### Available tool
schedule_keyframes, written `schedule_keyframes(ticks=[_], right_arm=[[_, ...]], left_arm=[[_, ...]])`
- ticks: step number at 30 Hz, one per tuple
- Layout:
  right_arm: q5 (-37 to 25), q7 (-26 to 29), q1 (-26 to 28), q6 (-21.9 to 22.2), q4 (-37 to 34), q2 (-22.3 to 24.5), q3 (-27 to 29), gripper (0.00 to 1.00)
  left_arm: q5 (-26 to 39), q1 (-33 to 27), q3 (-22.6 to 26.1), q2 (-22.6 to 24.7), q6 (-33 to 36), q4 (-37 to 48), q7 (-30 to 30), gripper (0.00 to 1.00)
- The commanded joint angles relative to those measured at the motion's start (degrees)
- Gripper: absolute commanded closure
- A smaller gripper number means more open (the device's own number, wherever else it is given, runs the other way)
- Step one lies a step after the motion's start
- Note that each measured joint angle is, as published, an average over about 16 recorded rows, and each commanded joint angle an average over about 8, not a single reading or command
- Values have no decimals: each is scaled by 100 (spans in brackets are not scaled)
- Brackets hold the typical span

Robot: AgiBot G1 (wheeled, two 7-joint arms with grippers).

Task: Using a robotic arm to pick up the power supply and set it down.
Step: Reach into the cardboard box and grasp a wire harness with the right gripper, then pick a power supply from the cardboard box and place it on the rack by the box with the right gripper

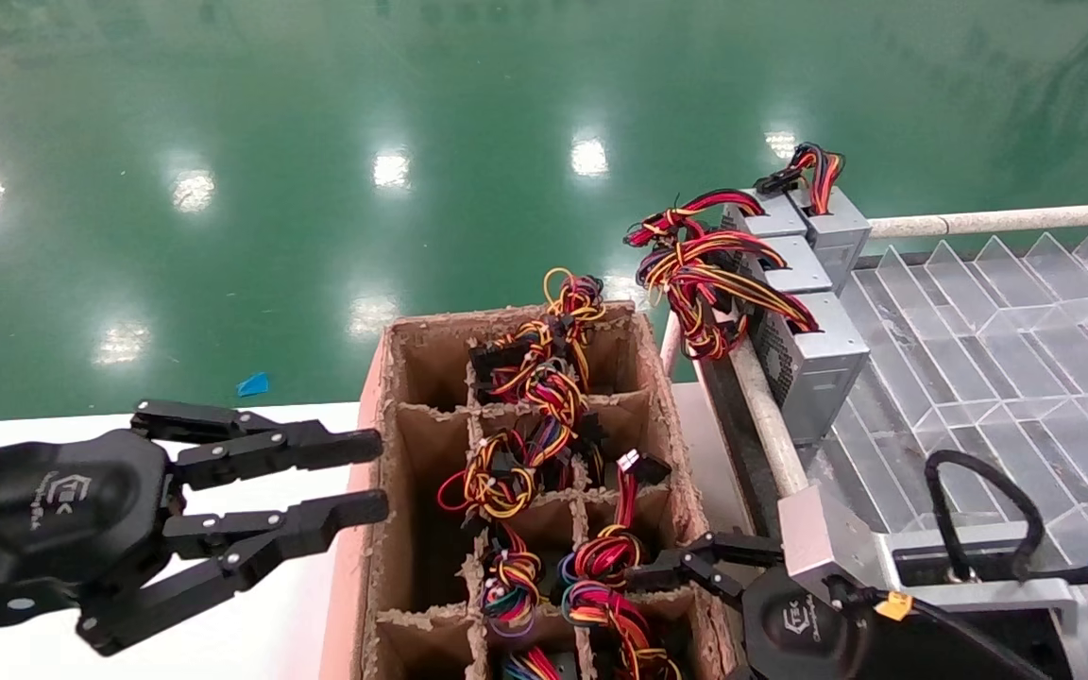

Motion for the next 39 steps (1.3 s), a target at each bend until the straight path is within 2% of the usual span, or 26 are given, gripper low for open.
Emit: schedule_keyframes(ticks=[1, 10, 21, 39], right_arm=[[-12, -30, 8, 9, -95, -41, -22, 100], [-100, -134, 135, -37, -336, -172, -141, 100], [-280, -182, 250, 45, -298, -196, -247, 100], [-201, 7, 326, -41, 156, 119, -245, 100]], left_arm=[[0, 0, 0, 0, 0, 0, 0, 100], [0, 0, 0, 0, 0, 0, 0, 100], [0, 0, 0, 0, 0, 0, 0, 100], [0, 0, 0, 0, 0, 0, 0, 100]])
